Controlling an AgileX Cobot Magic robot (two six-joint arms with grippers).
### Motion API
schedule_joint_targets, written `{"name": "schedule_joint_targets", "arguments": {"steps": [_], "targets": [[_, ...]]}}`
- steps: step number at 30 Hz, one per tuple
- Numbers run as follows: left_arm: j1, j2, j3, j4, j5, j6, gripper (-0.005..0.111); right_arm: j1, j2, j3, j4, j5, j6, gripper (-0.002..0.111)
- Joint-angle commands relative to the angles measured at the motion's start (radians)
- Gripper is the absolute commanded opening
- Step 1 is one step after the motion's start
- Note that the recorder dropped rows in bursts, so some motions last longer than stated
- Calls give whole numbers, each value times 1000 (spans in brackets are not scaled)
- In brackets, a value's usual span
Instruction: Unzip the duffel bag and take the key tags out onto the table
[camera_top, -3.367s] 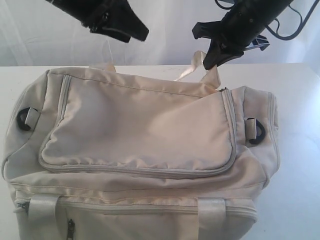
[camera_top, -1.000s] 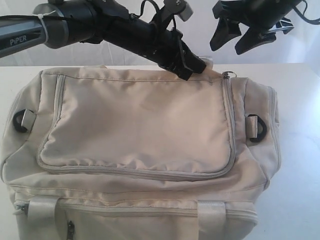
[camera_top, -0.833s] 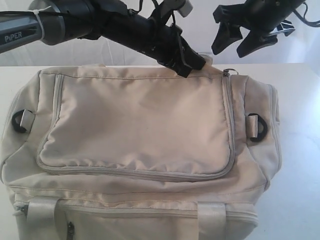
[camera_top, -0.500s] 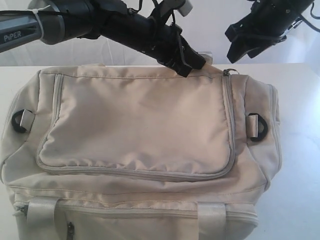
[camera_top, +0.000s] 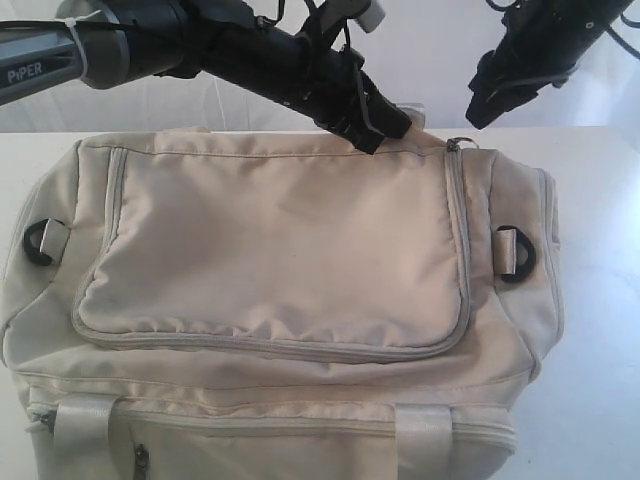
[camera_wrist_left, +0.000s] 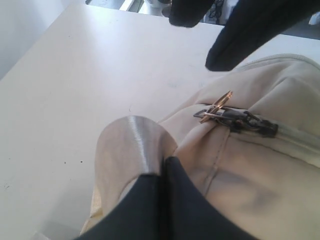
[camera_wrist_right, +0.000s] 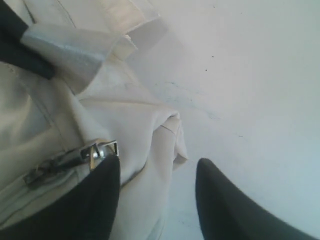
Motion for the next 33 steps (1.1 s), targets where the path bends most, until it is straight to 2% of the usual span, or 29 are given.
{"name": "schedule_joint_targets", "arguments": {"steps": [1, 3, 6, 9, 12, 20, 25, 33], "targets": [[-5, -41, -10, -84, 5, -7, 0, -2, -108, 34, 11, 0, -52, 45], [-5, -41, -10, -84, 5, -7, 0, -2, -149, 107, 41, 0, -114, 45], [-5, -41, -10, -83, 14, -7, 0, -2, -152, 214, 63, 0, -364, 45], [-5, -41, -10, -83, 31, -7, 0, -2, -152, 237, 41, -125, -380, 45], [-5, -41, -10, -83, 33, -7, 0, -2, -150, 237, 30, -171, -499, 45], [-5, -41, -10, -83, 32, -5, 0, -2, -101, 237, 66, -144, -508, 45], [-5, -41, -10, -83, 29, -6, 0, -2, -90, 238, 126, -114, -593, 45], [-5, -41, -10, -85, 29, -6, 0, -2, -51, 238, 122, -174, -607, 45]]}}
